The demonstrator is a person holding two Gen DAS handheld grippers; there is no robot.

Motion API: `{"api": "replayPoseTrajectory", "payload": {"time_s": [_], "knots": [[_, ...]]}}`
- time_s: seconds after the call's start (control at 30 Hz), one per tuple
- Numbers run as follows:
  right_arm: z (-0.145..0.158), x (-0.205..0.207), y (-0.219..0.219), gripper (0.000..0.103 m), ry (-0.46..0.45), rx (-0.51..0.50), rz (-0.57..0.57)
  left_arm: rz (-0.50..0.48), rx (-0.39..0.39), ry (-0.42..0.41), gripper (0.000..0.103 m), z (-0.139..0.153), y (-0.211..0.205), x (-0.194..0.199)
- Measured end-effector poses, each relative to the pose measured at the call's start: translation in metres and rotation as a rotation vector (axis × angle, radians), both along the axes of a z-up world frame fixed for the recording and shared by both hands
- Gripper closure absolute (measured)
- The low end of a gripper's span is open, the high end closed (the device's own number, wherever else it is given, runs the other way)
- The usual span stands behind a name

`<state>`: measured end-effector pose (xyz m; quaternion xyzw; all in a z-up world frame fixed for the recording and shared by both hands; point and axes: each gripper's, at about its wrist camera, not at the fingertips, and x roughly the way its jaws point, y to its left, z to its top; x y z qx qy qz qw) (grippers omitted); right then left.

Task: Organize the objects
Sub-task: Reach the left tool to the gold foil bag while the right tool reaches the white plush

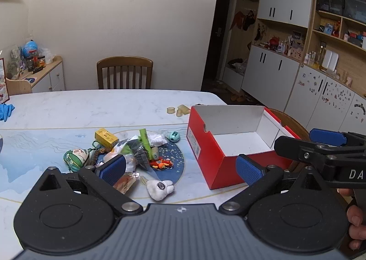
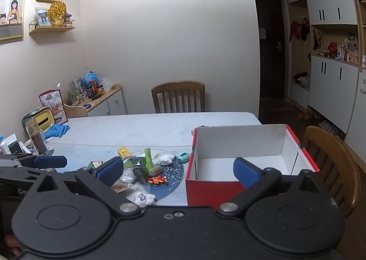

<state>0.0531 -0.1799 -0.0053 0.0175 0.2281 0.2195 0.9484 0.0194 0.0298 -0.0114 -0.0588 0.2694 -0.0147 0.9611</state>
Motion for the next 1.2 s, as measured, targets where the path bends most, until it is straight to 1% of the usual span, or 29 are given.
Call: {"api": "replayPoseTrajectory", "payload": {"time_s": [0.23, 0.33, 0.4, 0.5, 0.57, 0.63, 0.7, 0.97, 1.03, 1.17, 1.2], "knots": [[-0.002, 0.007, 0.015, 0.001, 0.014, -0.022, 0.011, 0.012, -0.011, 0.01, 0.0, -0.004, 0.02, 0.009], [-0.005, 0.013, 0.026, 0.001, 0.04, -0.039, 0.033, 0.012, 0.002, 0.016, 0.0, -0.006, 0.029, 0.016], [-0.007, 0.017, 0.034, 0.001, 0.055, -0.049, 0.049, 0.023, -0.004, 0.033, 0.0, -0.01, 0.04, 0.023], [-0.01, 0.024, 0.044, 0.001, 0.081, -0.06, 0.07, 0.044, -0.018, 0.056, 0.0, -0.019, 0.06, 0.032], [-0.012, 0.03, 0.052, 0.001, 0.107, -0.065, 0.09, 0.048, -0.007, 0.067, 0.0, -0.027, 0.071, 0.037], [-0.015, 0.035, 0.061, 0.001, 0.131, -0.074, 0.14, 0.049, 0.01, 0.081, 0.0, -0.036, 0.083, 0.044], [-0.018, 0.038, 0.072, 0.001, 0.129, -0.108, 0.158, 0.045, 0.015, 0.096, 0.0, -0.044, 0.093, 0.051], [-0.051, 0.057, 0.116, 0.004, 0.183, -0.238, 0.238, -0.004, 0.041, 0.183, 0.0, -0.082, 0.116, 0.082], [-0.06, 0.062, 0.123, 0.008, 0.2, -0.257, 0.244, -0.023, 0.041, 0.211, 0.0, -0.09, 0.12, 0.09], [-0.079, 0.074, 0.134, 0.012, 0.246, -0.291, 0.249, -0.053, 0.049, 0.262, 0.0, -0.106, 0.125, 0.107], [-0.085, 0.077, 0.137, 0.015, 0.26, -0.303, 0.247, -0.057, 0.054, 0.273, 0.0, -0.11, 0.126, 0.11]]}}
